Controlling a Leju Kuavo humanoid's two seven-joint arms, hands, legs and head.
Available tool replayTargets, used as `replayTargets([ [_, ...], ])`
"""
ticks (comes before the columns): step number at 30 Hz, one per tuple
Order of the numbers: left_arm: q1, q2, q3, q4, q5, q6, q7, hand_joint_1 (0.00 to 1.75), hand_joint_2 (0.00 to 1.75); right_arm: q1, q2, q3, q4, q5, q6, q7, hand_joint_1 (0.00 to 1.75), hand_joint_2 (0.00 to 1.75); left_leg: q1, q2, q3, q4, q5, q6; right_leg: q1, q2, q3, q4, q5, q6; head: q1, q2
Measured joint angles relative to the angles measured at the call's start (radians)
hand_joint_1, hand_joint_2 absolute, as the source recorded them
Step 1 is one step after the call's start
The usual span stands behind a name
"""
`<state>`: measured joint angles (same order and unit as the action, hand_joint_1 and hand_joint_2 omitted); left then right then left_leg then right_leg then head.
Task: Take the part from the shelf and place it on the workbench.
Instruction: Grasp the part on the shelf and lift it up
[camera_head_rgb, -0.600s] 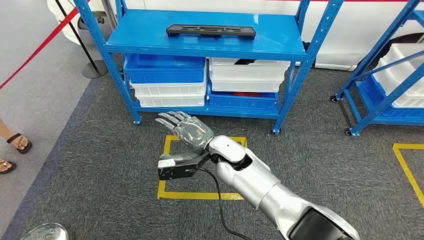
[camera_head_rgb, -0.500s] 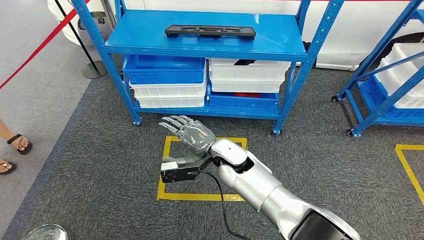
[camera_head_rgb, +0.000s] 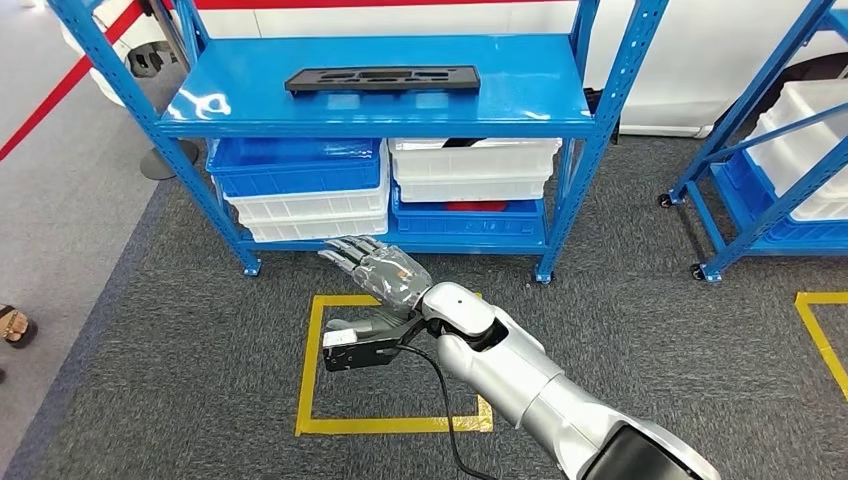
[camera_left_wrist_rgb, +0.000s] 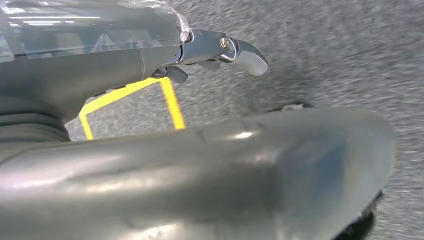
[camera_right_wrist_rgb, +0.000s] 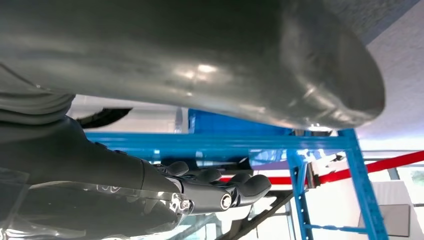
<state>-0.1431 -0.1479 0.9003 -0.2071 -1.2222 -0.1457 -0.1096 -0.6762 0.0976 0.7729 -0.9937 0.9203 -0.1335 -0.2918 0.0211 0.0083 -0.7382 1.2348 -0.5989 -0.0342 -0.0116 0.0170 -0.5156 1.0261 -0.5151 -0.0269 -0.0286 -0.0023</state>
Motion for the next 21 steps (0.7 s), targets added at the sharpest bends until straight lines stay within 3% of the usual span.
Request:
replayTargets([
  [1,0.001,0.000,0.000,0.000,0.000,0.000,0.001,0.00,0.00,0.000,0.000,0.000,0.000,0.001,0.000,0.000,0.00,0.00,-0.008,-0.002,-0.003,-0.059,0.057,0.015,0.004,0.001,0.022,-0.002,-0.017,-0.001,0.000,0.000],
  [3,0.006,0.002,0.000,0.000,0.000,0.002,0.004,0.00,0.00,0.002,0.002,0.001,0.002,0.002,0.000,0.000,0.00,0.00,-0.028,-0.008,-0.001,-0.170,0.221,0.042,0.012,0.007,0.060,-0.004,-0.051,0.002,0.000,0.000],
  [4,0.008,0.003,0.001,0.000,0.000,0.003,0.006,0.00,0.00,0.003,0.003,0.001,0.002,0.003,0.000,0.000,0.00,0.00,-0.035,-0.012,0.003,-0.198,0.279,0.050,0.012,0.011,0.074,-0.007,-0.066,0.007,0.000,0.000],
  [5,0.007,0.004,0.001,0.001,0.000,0.004,0.009,0.00,0.00,0.002,0.004,0.001,0.002,0.004,0.000,0.000,0.00,0.00,-0.041,-0.014,0.007,-0.206,0.298,0.054,0.012,0.015,0.086,-0.009,-0.078,0.014,0.000,0.000],
  [7,-0.003,0.004,0.001,0.001,0.001,0.006,0.011,0.00,0.00,-0.006,0.007,0.001,-0.003,0.004,0.000,0.000,0.00,0.00,-0.043,-0.016,0.020,-0.203,0.279,0.062,0.008,0.015,0.103,-0.014,-0.098,0.026,0.000,0.000],
  [9,-0.016,0.004,0.001,0.001,0.000,0.010,0.013,0.00,0.00,-0.018,0.009,0.001,-0.007,-0.004,0.002,0.000,0.00,0.00,-0.040,-0.015,0.038,-0.209,0.261,0.075,0.006,0.003,0.076,0.045,-0.124,0.034,0.000,0.000],
  [12,-0.020,0.004,0.002,0.001,-0.004,0.013,0.016,0.00,0.00,-0.017,0.005,0.000,-0.003,-0.032,0.011,-0.004,0.00,0.00,-0.038,-0.016,0.069,-0.213,0.228,0.082,0.004,-0.006,-0.075,0.252,-0.164,0.043,0.000,0.000],
  [13,-0.018,0.004,0.002,0.001,-0.005,0.012,0.018,0.00,0.00,-0.013,0.003,-0.001,0.000,-0.045,0.017,-0.010,0.00,0.00,-0.038,-0.017,0.082,-0.212,0.216,0.081,0.004,-0.006,-0.122,0.290,-0.151,0.044,0.000,0.000],
  [14,-0.016,0.003,0.002,0.001,-0.007,0.011,0.020,0.00,0.00,-0.010,0.001,-0.003,0.004,-0.059,0.023,-0.017,0.00,0.00,-0.038,-0.017,0.096,-0.212,0.204,0.079,0.005,-0.006,-0.151,0.287,-0.113,0.044,0.000,0.000],
  [15,-0.014,0.002,0.002,0.001,-0.007,0.009,0.022,0.00,0.00,-0.008,-0.001,-0.005,0.007,-0.072,0.031,-0.026,0.00,0.00,-0.038,-0.018,0.112,-0.212,0.193,0.078,0.005,-0.007,-0.163,0.246,-0.055,0.042,0.000,0.000],
  [17,-0.012,-0.002,0.002,0.002,-0.009,0.006,0.025,0.00,0.00,-0.010,-0.004,-0.008,0.016,-0.093,0.051,-0.038,0.00,0.00,-0.039,-0.019,0.137,-0.212,0.171,0.073,0.012,-0.008,-0.152,0.115,0.064,0.032,0.000,0.000],
  [18,-0.012,-0.004,0.002,0.003,-0.009,0.005,0.025,0.00,0.00,-0.012,-0.005,-0.009,0.021,-0.100,0.062,-0.041,0.00,0.00,-0.040,-0.020,0.144,-0.211,0.163,0.069,0.014,-0.009,-0.140,0.062,0.092,0.026,0.000,0.000],
  [19,-0.013,-0.005,0.002,0.003,-0.010,0.005,0.025,0.00,0.00,-0.013,-0.007,-0.009,0.027,-0.105,0.070,-0.043,0.00,0.00,-0.040,-0.021,0.147,-0.211,0.157,0.065,0.017,-0.009,-0.132,0.031,0.101,0.020,0.000,0.000],
  [21,-0.014,-0.005,0.002,0.004,-0.013,0.005,0.023,0.00,0.00,-0.019,-0.008,-0.009,0.035,-0.107,0.073,-0.043,0.00,0.00,-0.040,-0.021,0.149,-0.211,0.147,0.055,0.017,-0.007,-0.120,0.011,0.088,0.010,0.000,0.000],
])
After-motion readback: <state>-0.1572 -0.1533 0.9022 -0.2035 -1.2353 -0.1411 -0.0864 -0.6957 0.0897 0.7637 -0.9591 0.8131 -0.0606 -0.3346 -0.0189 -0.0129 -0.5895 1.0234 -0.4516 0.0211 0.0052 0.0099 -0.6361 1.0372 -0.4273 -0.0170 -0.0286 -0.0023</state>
